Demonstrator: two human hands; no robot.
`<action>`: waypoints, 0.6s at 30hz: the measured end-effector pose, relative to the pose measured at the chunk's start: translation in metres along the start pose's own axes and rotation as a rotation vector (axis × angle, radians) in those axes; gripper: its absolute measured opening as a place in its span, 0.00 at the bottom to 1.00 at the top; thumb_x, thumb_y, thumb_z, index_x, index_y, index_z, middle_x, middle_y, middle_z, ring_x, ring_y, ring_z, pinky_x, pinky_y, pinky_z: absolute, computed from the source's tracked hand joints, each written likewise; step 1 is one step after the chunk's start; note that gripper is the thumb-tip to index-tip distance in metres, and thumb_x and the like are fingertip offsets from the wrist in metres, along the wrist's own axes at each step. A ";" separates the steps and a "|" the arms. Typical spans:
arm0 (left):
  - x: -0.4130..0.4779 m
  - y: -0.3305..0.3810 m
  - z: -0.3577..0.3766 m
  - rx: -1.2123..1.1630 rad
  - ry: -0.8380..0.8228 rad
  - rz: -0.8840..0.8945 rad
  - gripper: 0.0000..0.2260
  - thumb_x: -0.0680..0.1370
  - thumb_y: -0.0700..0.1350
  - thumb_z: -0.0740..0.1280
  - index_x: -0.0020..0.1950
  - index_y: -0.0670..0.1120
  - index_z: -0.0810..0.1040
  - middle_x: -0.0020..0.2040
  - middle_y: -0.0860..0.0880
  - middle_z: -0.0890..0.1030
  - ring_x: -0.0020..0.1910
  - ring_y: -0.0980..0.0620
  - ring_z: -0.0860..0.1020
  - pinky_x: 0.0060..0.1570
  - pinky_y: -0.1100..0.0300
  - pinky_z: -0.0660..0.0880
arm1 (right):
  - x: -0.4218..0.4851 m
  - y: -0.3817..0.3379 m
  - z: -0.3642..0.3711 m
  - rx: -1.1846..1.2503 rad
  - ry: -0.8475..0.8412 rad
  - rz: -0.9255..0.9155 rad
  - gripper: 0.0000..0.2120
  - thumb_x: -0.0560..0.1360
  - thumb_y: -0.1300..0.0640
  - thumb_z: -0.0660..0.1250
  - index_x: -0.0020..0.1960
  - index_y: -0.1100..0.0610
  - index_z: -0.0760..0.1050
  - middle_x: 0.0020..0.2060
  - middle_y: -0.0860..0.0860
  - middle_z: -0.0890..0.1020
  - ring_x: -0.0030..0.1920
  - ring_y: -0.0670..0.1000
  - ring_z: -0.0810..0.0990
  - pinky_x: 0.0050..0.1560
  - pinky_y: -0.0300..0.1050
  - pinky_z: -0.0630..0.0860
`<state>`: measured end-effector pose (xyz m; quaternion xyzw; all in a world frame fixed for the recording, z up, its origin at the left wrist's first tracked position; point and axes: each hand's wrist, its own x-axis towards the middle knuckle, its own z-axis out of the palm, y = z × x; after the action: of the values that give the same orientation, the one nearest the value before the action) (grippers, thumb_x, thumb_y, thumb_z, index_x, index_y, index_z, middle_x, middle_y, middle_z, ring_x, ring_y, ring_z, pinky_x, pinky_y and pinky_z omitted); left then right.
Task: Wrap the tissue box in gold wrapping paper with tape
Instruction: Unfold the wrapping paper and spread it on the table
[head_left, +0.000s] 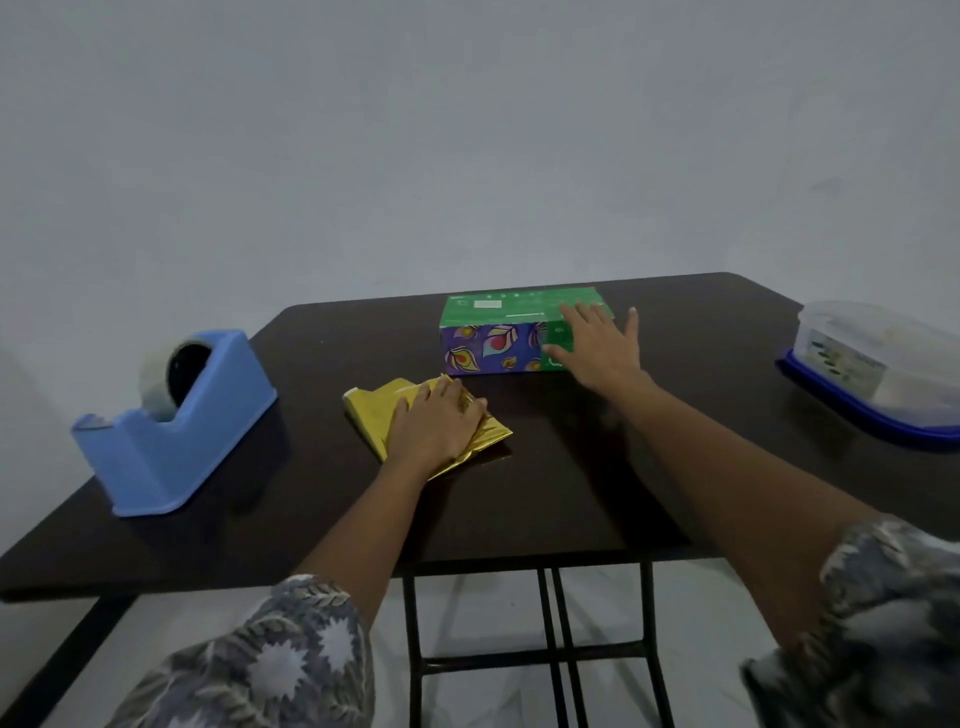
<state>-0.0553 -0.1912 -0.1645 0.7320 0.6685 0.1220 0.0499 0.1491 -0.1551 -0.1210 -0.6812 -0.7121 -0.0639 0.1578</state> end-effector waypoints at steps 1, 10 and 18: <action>0.000 0.001 0.000 -0.003 0.001 0.004 0.27 0.80 0.60 0.49 0.75 0.48 0.61 0.76 0.48 0.60 0.75 0.46 0.57 0.72 0.43 0.52 | -0.002 0.001 0.000 -0.033 0.002 -0.003 0.29 0.78 0.41 0.56 0.75 0.53 0.56 0.74 0.53 0.60 0.75 0.53 0.56 0.72 0.64 0.45; -0.001 0.002 -0.001 -0.035 0.050 0.014 0.26 0.80 0.60 0.52 0.73 0.47 0.64 0.74 0.47 0.65 0.74 0.46 0.60 0.71 0.43 0.55 | -0.014 0.030 -0.028 0.276 -0.145 -0.234 0.30 0.74 0.40 0.64 0.72 0.51 0.65 0.75 0.51 0.59 0.76 0.52 0.51 0.72 0.60 0.42; -0.004 0.001 -0.003 -0.053 0.084 0.020 0.25 0.80 0.59 0.53 0.71 0.46 0.67 0.73 0.46 0.67 0.72 0.45 0.64 0.69 0.44 0.59 | -0.056 0.033 -0.023 -0.137 0.130 0.136 0.28 0.77 0.39 0.57 0.69 0.57 0.67 0.67 0.57 0.71 0.69 0.57 0.68 0.73 0.56 0.52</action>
<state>-0.0554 -0.1954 -0.1619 0.7314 0.6590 0.1709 0.0400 0.1859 -0.2131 -0.1209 -0.7314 -0.6465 -0.1456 0.1609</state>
